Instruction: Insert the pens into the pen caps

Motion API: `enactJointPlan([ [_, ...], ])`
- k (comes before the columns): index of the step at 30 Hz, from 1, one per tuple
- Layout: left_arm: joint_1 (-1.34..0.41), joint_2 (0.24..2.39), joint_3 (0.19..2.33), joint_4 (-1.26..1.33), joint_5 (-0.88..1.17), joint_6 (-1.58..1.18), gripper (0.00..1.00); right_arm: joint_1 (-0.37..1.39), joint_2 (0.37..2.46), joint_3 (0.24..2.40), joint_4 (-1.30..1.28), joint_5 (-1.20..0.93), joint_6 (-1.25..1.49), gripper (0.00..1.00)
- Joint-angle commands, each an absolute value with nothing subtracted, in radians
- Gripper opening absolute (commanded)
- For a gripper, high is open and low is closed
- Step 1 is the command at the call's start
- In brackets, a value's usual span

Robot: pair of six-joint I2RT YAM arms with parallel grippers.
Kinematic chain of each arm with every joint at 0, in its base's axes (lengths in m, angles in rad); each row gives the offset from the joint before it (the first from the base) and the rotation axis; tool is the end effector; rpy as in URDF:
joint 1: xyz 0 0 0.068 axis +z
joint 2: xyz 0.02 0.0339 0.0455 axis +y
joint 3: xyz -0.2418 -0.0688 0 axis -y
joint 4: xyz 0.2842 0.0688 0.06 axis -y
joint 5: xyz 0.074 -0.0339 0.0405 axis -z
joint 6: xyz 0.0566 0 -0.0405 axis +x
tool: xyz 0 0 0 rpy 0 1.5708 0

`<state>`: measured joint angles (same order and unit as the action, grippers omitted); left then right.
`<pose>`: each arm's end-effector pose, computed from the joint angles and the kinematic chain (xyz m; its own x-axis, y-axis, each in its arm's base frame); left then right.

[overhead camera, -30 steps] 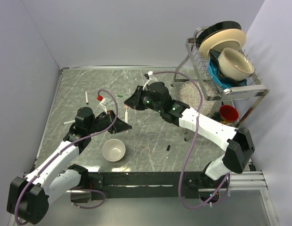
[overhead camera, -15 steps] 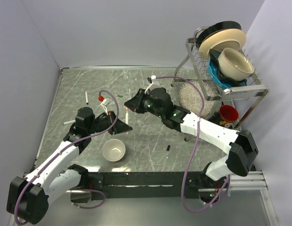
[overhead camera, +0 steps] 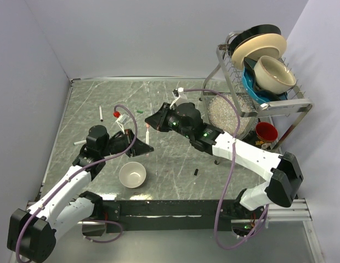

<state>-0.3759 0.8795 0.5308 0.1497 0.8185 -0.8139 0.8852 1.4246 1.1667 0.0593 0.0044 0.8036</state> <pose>0.2303 -0.1353 0.2368 -0.7926 -0.2212 -0.5682 0.4957 0.3088 -0.8117 0.2553 0.3117 0.3125 -0.6419 0.3522 -0.6811 -0.4455 0.5517 0.7051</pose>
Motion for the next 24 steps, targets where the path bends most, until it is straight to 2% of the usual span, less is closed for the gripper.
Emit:
enactJointPlan([
  [1,-0.367,0.879,0.558,0.207,0.768,-0.816,0.01,0.914,1.364,1.144,0.074,-0.028,0.815,0.00],
  [24,-0.367,0.891,0.549,0.252,0.813,-0.830,0.01,0.914,1.388,1.204,0.048,-0.002,0.785,0.00],
])
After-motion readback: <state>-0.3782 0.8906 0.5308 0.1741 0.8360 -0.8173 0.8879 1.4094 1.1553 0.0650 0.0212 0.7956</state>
